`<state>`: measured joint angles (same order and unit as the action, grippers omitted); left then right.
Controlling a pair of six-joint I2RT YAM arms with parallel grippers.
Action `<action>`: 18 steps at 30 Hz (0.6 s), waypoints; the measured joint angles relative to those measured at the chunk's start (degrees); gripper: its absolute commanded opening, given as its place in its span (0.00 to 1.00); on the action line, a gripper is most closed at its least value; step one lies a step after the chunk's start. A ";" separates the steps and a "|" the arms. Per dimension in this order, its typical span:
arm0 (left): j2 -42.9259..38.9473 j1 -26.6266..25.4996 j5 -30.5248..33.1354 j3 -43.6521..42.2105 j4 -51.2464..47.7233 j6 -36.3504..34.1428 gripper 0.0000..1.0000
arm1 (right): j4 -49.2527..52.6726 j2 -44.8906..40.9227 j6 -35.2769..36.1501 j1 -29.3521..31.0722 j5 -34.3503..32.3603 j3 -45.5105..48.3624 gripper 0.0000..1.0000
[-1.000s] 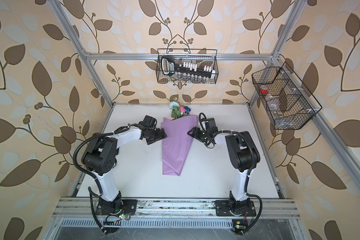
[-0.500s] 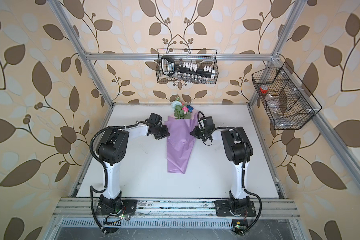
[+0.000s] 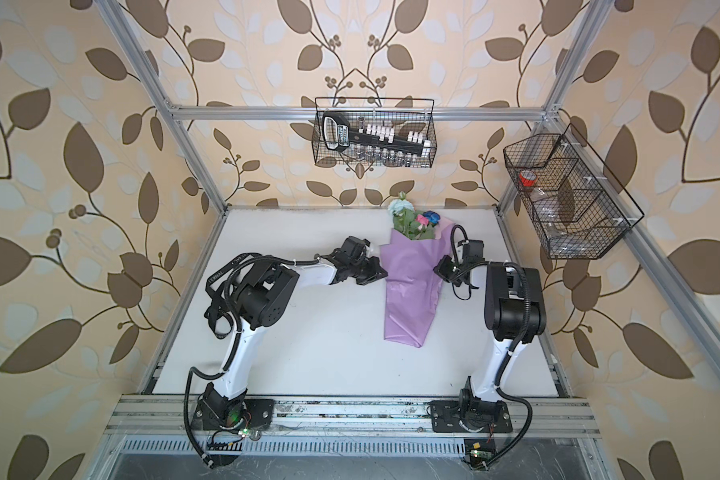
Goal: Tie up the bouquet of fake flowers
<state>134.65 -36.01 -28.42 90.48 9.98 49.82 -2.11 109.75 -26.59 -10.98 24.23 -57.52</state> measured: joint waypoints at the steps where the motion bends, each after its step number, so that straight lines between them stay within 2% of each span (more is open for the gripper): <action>1: 1.22 -0.74 -0.13 1.55 0.94 1.07 0.07 | 0.79 -0.26 1.09 -1.05 -0.87 -0.22 0.00; 2: 2.69 -1.46 -0.15 3.32 1.86 2.27 0.08 | 1.62 -0.42 2.25 -2.14 -1.86 -0.52 0.00; 5: 6.40 -2.99 -0.68 8.22 4.28 5.51 0.19 | 3.32 -0.50 5.07 -4.81 -4.13 -1.57 0.00; 8: 8.39 -3.72 -1.46 10.73 6.38 8.41 0.25 | 5.51 -0.46 7.43 -6.62 -6.32 -3.04 0.06; 10: 8.59 -3.76 -1.68 10.95 7.13 9.49 0.37 | 7.41 0.04 8.63 -7.30 -7.74 -4.72 0.09; 14: 7.10 -3.13 -1.53 9.53 8.48 9.92 0.56 | 10.34 1.57 10.64 -7.67 -10.36 -8.87 0.26; 18: 1.11 -0.87 -0.76 1.99 7.52 9.31 0.71 | 11.13 1.64 11.23 -7.67 -11.47 -9.79 0.47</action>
<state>135.76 -36.88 -29.19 92.47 17.50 59.13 9.02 111.39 -15.35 -18.65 12.75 -67.31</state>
